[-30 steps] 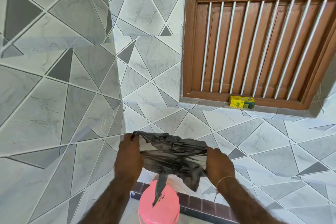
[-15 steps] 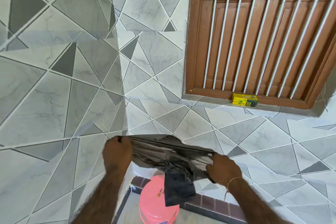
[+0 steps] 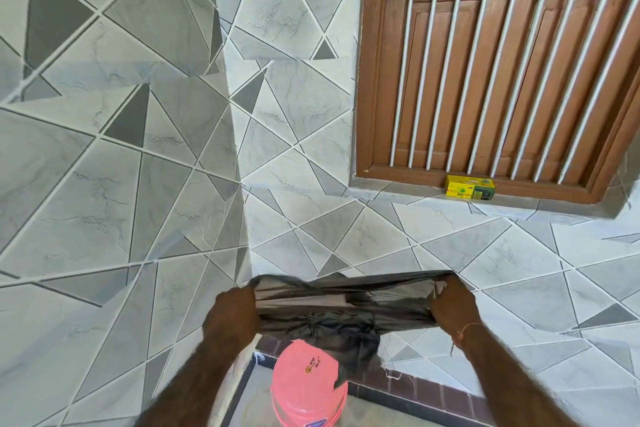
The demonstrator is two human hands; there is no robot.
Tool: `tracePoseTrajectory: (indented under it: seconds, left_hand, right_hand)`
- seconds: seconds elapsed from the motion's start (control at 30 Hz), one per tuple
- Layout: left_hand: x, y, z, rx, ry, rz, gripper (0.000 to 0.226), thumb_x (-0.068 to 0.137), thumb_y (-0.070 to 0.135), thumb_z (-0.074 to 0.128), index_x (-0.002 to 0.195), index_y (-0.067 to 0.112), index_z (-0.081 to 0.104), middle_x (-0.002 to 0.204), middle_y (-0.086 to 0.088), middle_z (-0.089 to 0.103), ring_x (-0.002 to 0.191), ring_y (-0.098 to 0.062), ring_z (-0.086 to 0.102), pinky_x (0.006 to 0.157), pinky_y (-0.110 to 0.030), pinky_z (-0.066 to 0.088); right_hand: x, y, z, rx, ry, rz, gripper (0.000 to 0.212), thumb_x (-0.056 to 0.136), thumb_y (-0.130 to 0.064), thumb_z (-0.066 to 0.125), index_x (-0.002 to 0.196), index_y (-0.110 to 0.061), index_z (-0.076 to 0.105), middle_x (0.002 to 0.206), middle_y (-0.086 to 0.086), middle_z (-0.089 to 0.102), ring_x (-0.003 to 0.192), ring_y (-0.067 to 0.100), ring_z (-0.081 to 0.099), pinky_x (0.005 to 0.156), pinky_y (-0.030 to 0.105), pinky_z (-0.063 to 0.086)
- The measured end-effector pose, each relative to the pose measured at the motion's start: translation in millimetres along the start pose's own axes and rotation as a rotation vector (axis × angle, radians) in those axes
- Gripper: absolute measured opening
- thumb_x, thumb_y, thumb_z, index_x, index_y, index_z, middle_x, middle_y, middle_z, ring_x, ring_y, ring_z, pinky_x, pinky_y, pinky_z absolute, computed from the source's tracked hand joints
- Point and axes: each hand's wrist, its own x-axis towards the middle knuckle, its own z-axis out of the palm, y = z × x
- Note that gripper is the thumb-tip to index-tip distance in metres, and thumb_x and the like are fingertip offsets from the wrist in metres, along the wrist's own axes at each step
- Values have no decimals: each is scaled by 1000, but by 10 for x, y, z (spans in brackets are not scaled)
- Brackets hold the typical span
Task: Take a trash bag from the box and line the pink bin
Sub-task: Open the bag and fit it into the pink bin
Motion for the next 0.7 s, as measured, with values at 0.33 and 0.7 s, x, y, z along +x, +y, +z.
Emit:
tracePoseTrajectory:
  seconds: [0.33,0.7]
  left_hand:
    - [106,448,-349,-1671,264,-778,14,87,0,50,81,8,59,83,-13,61,63,-25,55,59,-30,51]
    - [172,223,-166,-582,221,-286,55,80,14,63,133,12,47,125,-13,61,113,-37,60,93,-45,51]
  right_hand:
    - [-99,-164,70,-198,-100,-141,64,74,-24,72,128,-6,44,117,23,65,107,43,62,89,43,52]
    - [-39,-232,25,-313,-33,-156,55,80,-6,51,133,-6,35,115,27,63,106,44,61,88,43,50]
